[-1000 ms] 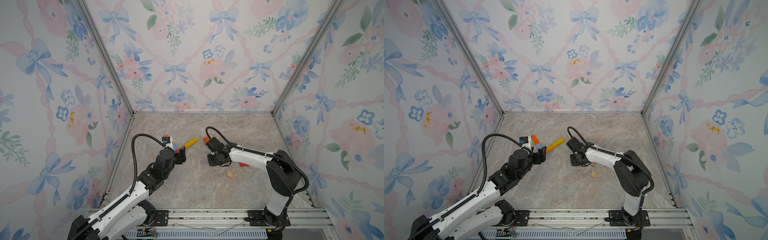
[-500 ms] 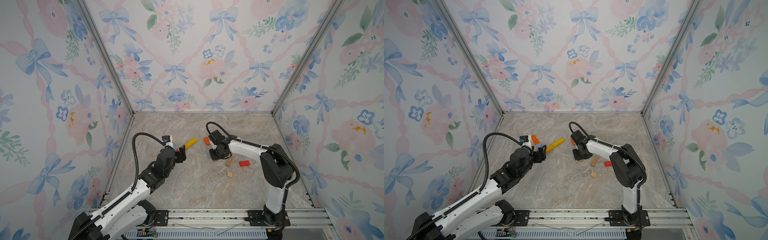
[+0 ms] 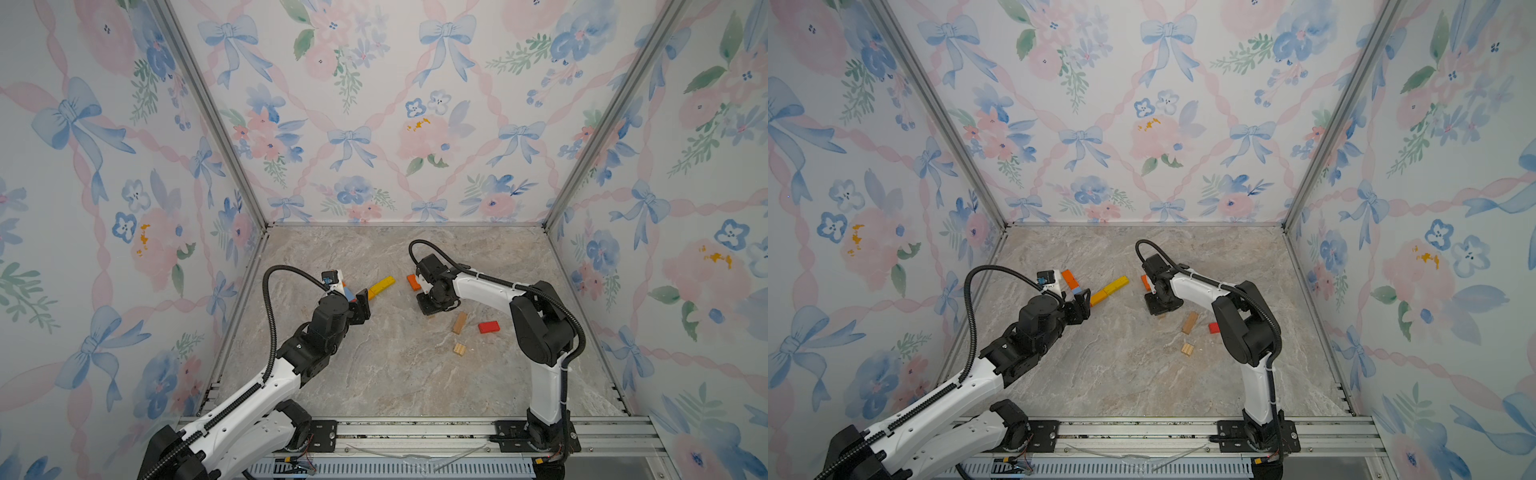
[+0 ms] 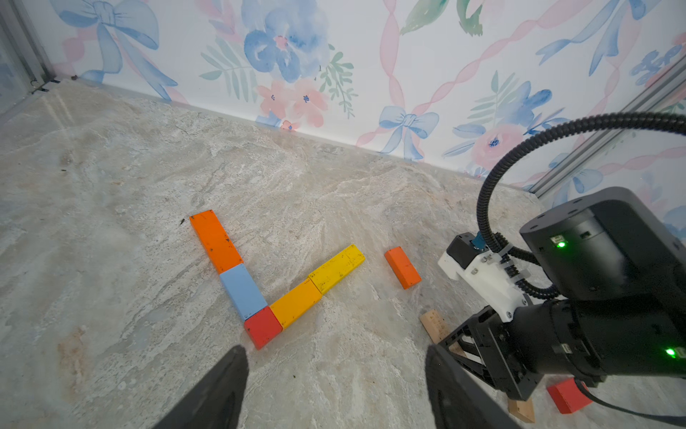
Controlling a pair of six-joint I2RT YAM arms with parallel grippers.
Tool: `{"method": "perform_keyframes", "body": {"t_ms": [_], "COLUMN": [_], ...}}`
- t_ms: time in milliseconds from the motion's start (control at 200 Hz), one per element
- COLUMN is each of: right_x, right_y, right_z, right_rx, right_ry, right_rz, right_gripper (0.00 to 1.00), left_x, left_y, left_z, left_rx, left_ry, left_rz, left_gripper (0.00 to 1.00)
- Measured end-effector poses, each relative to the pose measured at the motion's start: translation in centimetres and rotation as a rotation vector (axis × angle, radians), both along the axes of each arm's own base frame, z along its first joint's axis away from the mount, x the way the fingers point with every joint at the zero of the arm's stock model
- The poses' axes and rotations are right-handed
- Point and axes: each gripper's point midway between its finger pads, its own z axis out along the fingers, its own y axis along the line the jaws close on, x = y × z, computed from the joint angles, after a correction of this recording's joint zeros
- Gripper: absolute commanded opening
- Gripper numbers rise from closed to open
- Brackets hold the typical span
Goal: Assemble the letter v with building blocks
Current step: Assemble the building block at the center of the board.
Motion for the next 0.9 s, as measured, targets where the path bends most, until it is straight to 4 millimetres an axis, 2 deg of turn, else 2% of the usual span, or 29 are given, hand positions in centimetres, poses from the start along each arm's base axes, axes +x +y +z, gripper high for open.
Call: {"method": "perform_keyframes", "body": {"t_ms": [505,900], "right_x": [1.7,2.3], "right_y": [0.9,0.4], "right_z": [-0.1,-0.3], "right_rx": [-0.006,-0.006], "right_ry": [-0.006,-0.005], "right_rz": [0.019,0.003], "right_gripper": [0.17,0.18], "left_x": [0.2,0.3], "left_y": [0.6,0.8], "left_z": [0.0,-0.1], "left_rx": [0.001,-0.005], "left_ry": [0.0,0.002], "left_rz": [0.021,0.028], "left_gripper": [0.77,0.77]}}
